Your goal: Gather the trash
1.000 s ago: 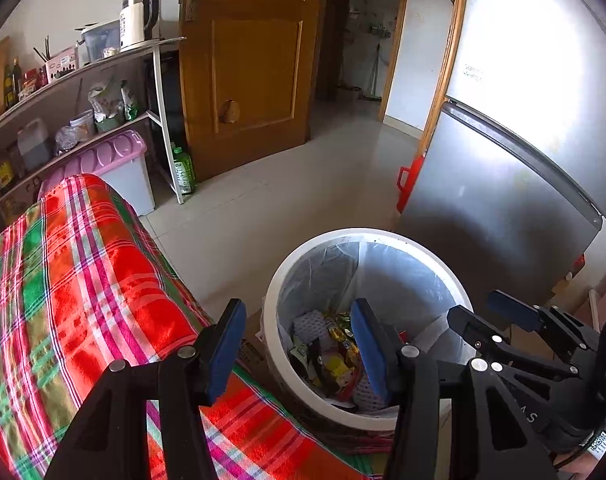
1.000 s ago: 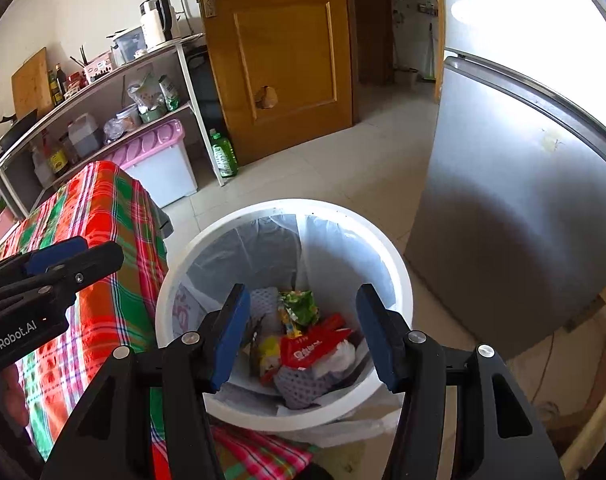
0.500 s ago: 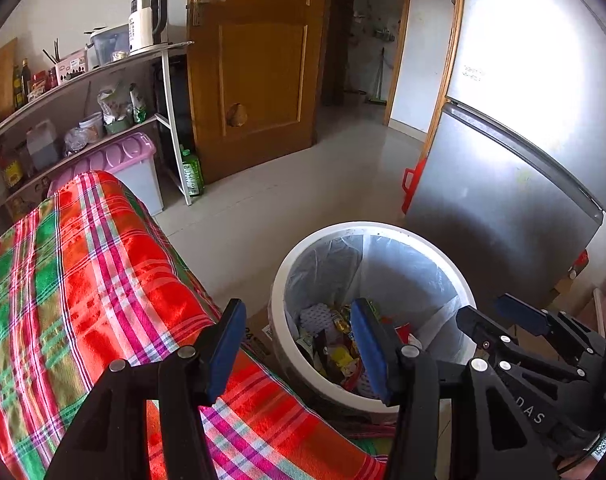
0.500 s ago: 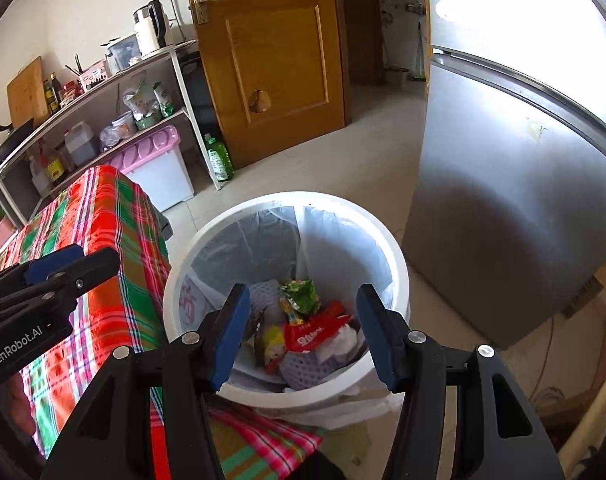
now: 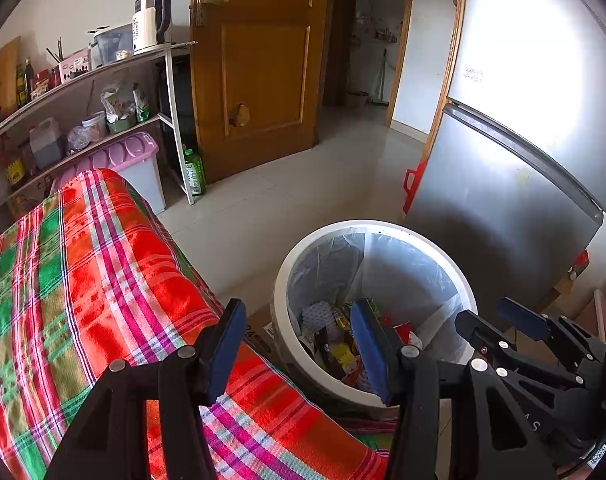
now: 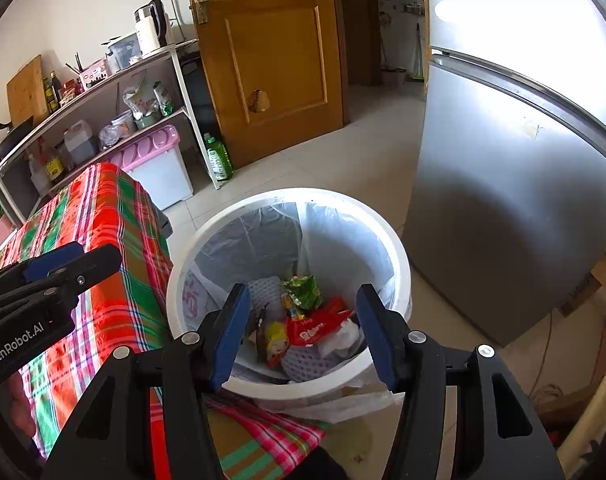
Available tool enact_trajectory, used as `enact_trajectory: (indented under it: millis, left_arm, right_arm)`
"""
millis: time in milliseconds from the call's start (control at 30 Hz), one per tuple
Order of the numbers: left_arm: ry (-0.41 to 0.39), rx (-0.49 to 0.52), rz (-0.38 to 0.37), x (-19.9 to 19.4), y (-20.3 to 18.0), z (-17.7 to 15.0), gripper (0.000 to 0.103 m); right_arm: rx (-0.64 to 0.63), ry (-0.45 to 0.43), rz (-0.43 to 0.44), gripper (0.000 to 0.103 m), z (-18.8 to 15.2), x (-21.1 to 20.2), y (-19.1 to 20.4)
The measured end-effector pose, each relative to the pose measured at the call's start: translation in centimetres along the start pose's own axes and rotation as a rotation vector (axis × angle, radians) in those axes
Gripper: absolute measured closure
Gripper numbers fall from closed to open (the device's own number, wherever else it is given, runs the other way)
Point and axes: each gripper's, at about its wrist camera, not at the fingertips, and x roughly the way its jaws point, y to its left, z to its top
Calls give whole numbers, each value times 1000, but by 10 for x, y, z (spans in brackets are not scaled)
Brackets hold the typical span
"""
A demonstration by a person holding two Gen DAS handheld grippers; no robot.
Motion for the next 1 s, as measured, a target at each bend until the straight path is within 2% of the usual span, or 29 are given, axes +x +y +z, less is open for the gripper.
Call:
enact_trajectory:
  millis: [1000]
  left_arm:
    - [9, -6, 2, 1, 1, -2, 49]
  right_arm:
    - [-3, 3, -4, 47, 0, 0, 3]
